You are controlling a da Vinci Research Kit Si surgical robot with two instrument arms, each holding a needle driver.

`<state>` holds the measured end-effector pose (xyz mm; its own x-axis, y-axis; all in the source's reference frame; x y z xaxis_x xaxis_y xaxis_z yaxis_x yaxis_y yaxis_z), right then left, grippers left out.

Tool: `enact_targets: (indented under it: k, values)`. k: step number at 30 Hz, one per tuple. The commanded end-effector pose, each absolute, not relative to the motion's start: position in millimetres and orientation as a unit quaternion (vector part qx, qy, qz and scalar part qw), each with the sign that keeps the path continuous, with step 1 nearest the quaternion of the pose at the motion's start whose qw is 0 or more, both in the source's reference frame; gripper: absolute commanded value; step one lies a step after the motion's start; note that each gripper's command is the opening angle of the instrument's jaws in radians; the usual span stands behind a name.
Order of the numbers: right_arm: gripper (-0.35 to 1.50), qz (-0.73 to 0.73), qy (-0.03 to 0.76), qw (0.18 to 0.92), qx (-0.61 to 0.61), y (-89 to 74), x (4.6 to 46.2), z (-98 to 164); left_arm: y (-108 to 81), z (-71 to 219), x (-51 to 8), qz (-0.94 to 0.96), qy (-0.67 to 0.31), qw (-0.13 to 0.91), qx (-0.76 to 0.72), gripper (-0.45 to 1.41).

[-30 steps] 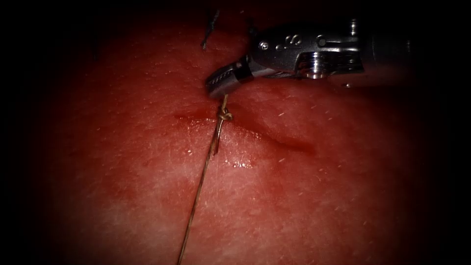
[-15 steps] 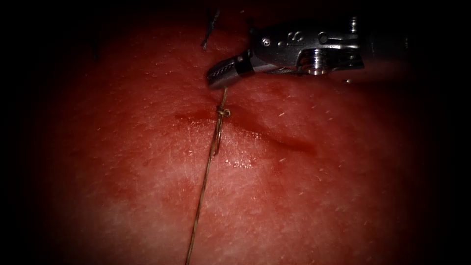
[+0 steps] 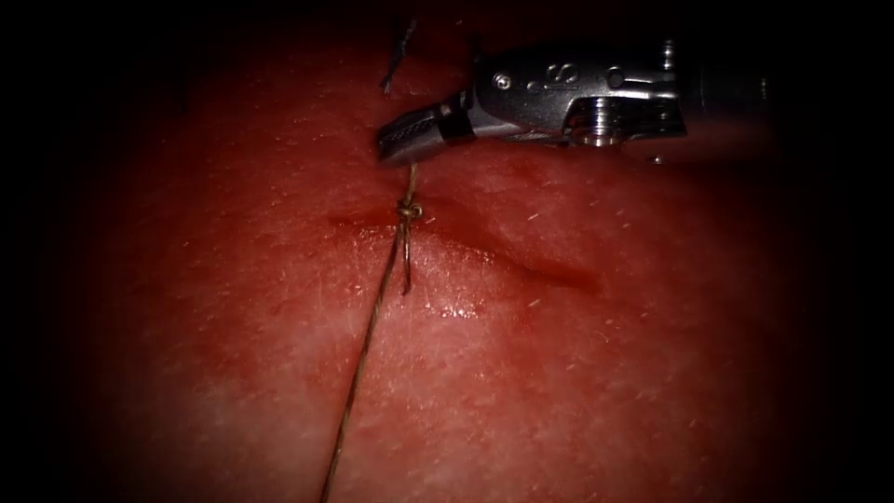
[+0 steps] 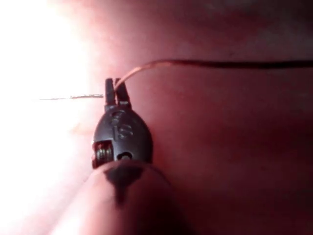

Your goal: Wound Closure

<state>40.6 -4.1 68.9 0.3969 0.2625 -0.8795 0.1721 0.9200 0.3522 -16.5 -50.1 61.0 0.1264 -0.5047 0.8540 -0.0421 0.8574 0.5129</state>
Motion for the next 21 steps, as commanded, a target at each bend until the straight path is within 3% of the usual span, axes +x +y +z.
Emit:
enact_targets:
  k: [1, 3, 10, 17, 21]
  values:
    - [0.95, 0.043, 0.557, 0.805, 0.2, -4.6, 41.1, 68.3, -50.0, 60.9, -16.4, -0.162, -0.64, 0.722, 0.207, -0.45]
    - [1.1, 0.059, 0.574, 0.793, 0.194, -4.6, 40.6, 67.4, -48.2, 59.7, -15.8, -0.158, -0.642, 0.725, 0.196, -0.45]
    - [1.19, 0.092, 0.617, 0.76, 0.183, -4.1, 37.3, 64.4, -41.3, 55.6, -13.8, -0.146, -0.645, 0.733, 0.162, -0.45]
    - [1.0, 0.115, 0.623, 0.759, 0.15, -7.0, 35.6, 61.8, -34.2, 53.3, -13.1, -0.087, -0.634, 0.752, 0.157, -0.45]
    - [0.7, 0.125, 0.635, 0.753, 0.119, -8.8, 35.9, 60.8, -29.5, 52.5, -13.3, -0.059, -0.643, 0.75, 0.146, -0.45]
